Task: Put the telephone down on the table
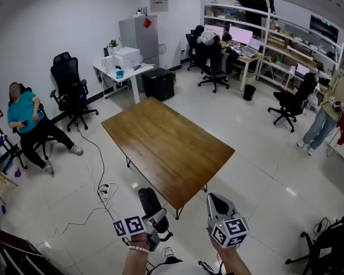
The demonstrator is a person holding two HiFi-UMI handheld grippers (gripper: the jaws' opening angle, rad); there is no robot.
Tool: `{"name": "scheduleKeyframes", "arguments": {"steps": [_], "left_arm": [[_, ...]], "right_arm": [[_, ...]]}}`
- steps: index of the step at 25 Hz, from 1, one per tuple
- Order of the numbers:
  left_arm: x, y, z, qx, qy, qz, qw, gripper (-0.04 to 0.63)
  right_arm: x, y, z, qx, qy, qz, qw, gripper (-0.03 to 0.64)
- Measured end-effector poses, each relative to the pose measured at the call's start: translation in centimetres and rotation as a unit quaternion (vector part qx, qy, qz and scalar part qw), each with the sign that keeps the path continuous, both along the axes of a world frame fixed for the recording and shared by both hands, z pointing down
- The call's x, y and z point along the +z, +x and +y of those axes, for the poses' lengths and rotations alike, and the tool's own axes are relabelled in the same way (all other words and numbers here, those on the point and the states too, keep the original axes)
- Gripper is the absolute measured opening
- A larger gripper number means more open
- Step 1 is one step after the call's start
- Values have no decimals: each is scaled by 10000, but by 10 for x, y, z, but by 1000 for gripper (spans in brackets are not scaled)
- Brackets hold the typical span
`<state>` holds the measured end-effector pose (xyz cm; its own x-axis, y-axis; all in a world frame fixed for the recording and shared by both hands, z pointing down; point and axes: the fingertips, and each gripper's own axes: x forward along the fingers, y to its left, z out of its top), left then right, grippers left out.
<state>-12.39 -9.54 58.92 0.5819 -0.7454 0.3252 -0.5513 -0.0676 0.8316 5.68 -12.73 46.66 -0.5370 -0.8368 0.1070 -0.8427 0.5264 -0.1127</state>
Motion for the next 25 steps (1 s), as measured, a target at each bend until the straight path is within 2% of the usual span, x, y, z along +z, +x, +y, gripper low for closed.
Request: {"name": "scheduleKeyframes", "arguments": {"steps": [5, 11, 19, 25], "left_arm": [[0, -16, -32, 98, -46, -1, 9999, 290], [2, -33, -63, 289, -74, -23, 9996, 290], [16, -23, -86, 485, -189, 9, 9986, 290], [32, -18, -119, 471, -311, -78, 9984, 289]], "right_arm": [[-1, -20, -31, 34, -21, 23, 10000, 11], [-1, -29, -54, 305, -42, 14, 9995, 11], [13, -6, -60, 611, -228, 98, 9978, 11], [22, -4, -90, 506, -324, 133, 9981, 11]]}}
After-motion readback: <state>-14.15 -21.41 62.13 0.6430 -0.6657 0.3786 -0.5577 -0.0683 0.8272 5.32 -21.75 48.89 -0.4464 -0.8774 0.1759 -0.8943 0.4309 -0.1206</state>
